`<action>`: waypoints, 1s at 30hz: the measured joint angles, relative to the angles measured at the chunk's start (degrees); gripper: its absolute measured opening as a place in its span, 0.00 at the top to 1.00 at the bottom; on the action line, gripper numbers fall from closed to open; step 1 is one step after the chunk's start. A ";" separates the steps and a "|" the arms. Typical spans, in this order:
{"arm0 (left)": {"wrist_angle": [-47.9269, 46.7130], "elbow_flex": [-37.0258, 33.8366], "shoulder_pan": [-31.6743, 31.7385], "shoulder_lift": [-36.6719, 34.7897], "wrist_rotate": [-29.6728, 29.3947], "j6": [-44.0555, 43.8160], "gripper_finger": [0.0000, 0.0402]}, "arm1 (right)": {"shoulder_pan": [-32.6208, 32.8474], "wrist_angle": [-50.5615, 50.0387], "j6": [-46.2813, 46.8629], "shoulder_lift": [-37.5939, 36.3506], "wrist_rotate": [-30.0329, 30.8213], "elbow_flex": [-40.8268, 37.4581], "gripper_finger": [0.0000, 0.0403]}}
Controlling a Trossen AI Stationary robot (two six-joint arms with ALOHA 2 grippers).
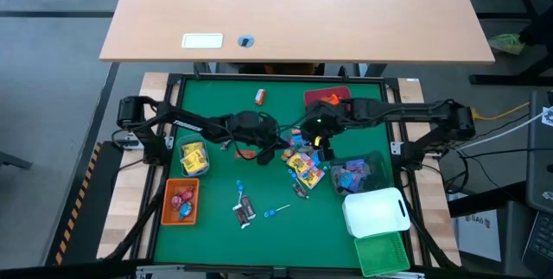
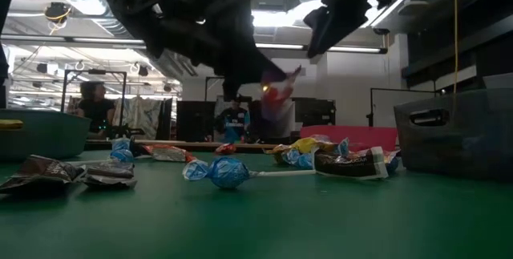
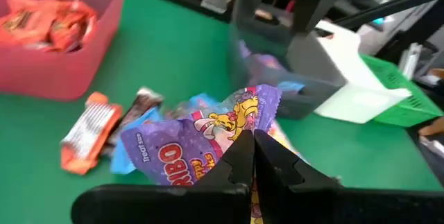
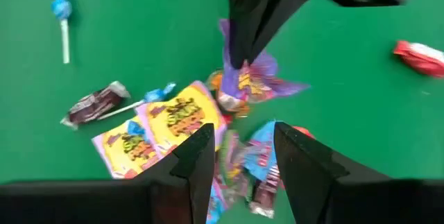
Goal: Sort candy
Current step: Put the violet candy into the black bin
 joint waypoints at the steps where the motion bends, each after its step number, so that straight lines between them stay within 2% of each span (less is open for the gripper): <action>1: 0.83 0.00 -0.29 0.00 0.02 -0.01 1.00 | 0.00 0.49 -0.83 0.61 -0.09 0.00 0.63; 9: 4.65 0.02 -1.70 -0.02 -0.01 0.01 1.00 | 0.02 2.39 -5.43 3.61 -4.49 0.00 0.63; 20: 6.10 0.02 -1.68 -0.07 -0.04 0.01 1.00 | 0.02 6.20 -5.66 3.80 -4.51 0.00 0.64; 23: 6.10 0.02 -1.68 -0.07 -0.07 0.03 1.00 | 0.02 6.21 -5.66 3.80 -4.51 0.00 0.71; 30: 6.15 0.02 -1.68 -0.07 -1.14 0.05 1.00 | 0.02 5.84 -5.42 3.80 -4.47 0.00 0.97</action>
